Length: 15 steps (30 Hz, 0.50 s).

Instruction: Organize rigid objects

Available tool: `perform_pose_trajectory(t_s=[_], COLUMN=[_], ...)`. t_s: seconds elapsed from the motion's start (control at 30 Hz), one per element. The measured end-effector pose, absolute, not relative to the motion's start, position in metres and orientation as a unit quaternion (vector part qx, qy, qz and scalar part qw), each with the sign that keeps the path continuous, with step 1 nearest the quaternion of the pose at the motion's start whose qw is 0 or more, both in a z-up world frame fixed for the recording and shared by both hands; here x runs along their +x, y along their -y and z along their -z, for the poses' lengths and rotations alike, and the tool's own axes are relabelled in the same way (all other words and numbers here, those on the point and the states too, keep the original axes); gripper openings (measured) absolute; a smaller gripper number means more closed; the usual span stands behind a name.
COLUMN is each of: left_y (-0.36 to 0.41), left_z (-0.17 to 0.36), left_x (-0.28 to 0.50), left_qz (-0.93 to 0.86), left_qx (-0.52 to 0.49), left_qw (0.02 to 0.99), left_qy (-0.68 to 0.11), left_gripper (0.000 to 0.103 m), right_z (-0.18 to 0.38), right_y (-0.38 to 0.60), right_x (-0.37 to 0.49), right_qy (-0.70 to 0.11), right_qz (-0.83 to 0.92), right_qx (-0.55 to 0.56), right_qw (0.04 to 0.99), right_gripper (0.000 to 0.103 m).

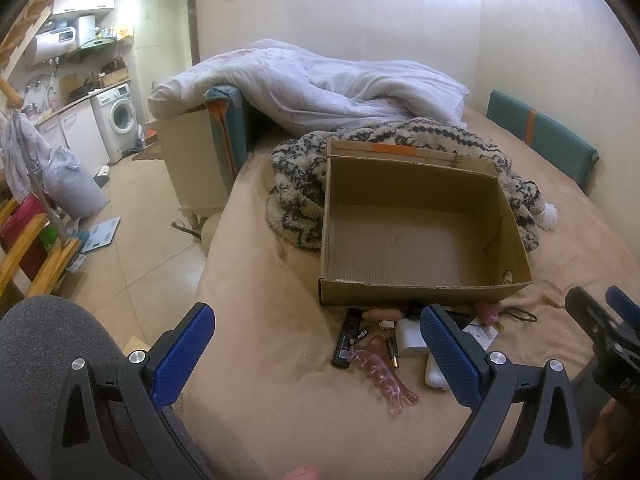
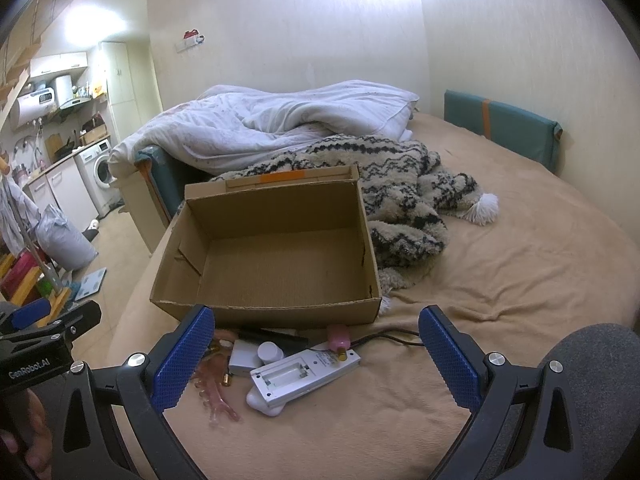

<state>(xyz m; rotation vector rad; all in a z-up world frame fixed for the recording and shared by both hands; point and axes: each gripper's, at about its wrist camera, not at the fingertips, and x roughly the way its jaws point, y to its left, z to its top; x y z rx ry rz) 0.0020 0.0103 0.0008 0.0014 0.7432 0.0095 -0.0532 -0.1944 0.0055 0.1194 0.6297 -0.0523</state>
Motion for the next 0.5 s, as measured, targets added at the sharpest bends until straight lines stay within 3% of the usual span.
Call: perform_pose_trajectory(t_s=[0.5], left_y=[-0.0107], left_z=[-0.0005], left_x=[0.0012], left_qz=[-0.005], left_qx=[0.001], left_qw=[0.932], left_qy=[-0.362], left_gripper=[0.102], right_z=[-0.0053], right_y=[0.1945], right_x=[-0.0535], right_qy=[-0.31], right_qz=[0.026], right_qx=[0.058], right_qw=[0.949], right_gripper=[0.103])
